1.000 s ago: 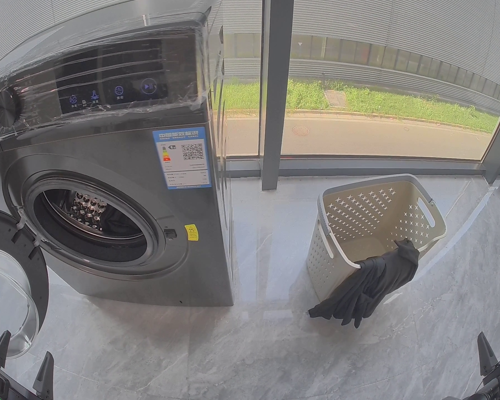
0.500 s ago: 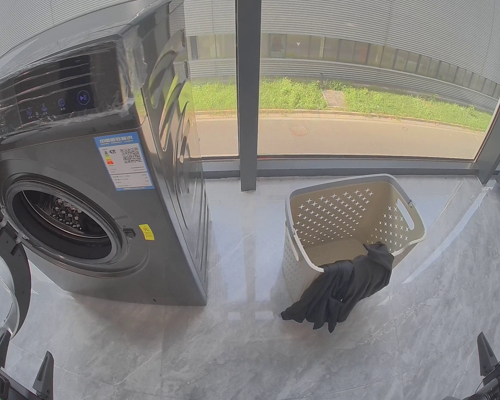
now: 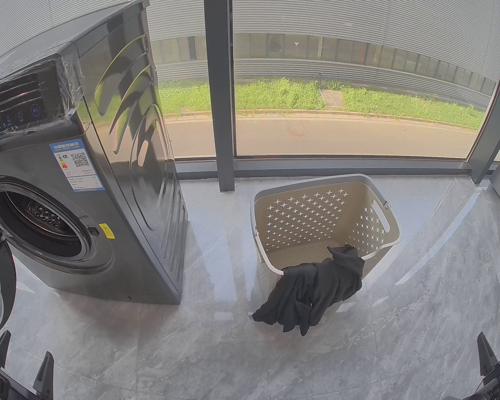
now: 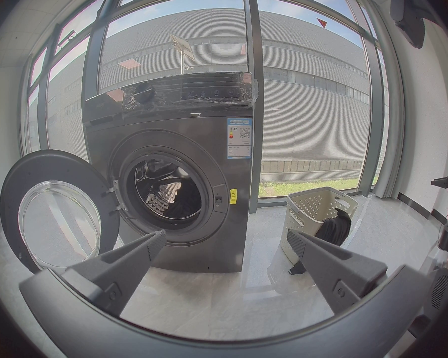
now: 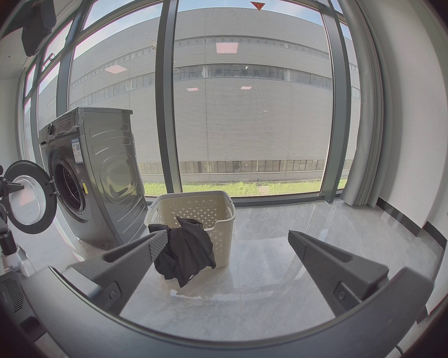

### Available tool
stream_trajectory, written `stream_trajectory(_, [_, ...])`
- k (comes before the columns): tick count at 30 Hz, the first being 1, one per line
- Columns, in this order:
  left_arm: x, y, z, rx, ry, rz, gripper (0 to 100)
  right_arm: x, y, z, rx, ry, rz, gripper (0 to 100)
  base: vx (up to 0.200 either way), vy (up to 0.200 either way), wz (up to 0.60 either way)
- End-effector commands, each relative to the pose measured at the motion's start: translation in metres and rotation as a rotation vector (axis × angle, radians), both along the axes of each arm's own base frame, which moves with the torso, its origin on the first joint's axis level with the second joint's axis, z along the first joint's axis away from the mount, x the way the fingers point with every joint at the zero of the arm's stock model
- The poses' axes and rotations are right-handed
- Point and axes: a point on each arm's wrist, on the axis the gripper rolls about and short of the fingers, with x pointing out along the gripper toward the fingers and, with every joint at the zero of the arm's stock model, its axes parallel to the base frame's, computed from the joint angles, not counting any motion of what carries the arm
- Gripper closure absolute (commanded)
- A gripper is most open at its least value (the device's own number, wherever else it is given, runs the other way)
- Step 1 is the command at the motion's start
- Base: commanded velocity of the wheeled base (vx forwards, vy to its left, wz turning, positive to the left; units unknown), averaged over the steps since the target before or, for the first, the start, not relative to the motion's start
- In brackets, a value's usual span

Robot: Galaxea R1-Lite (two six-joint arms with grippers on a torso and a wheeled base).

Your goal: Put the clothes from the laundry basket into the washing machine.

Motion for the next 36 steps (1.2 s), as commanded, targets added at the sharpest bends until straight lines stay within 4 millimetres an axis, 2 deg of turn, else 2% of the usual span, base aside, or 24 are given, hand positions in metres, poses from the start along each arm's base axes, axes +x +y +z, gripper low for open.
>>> stream_trajectory(1, [0.0001,0.0,-0.0052,0.001,0.002,0.0,0,0.0001,0.0,-0.0052,0.0,0.001,0.0,0,0.0,0.0,0.0])
stream_trajectory(13, [0.0001,0.0,-0.0052,0.003,0.002,0.0,0,0.0001,0.0,-0.0052,0.0,0.001,-0.001,0,0.0,0.0,0.0])
stream_trajectory(28, [0.0001,0.0,-0.0052,0.003,0.002,0.002,0,0.0001,0.0,-0.0052,0.0,0.001,0.0,0,0.0,-0.2,0.0])
stream_trajectory(36, [0.0001,0.0,-0.0052,0.001,0.002,0.0,0,0.0001,0.0,-0.0052,0.0,0.001,0.002,0,0.0,0.0,0.0])
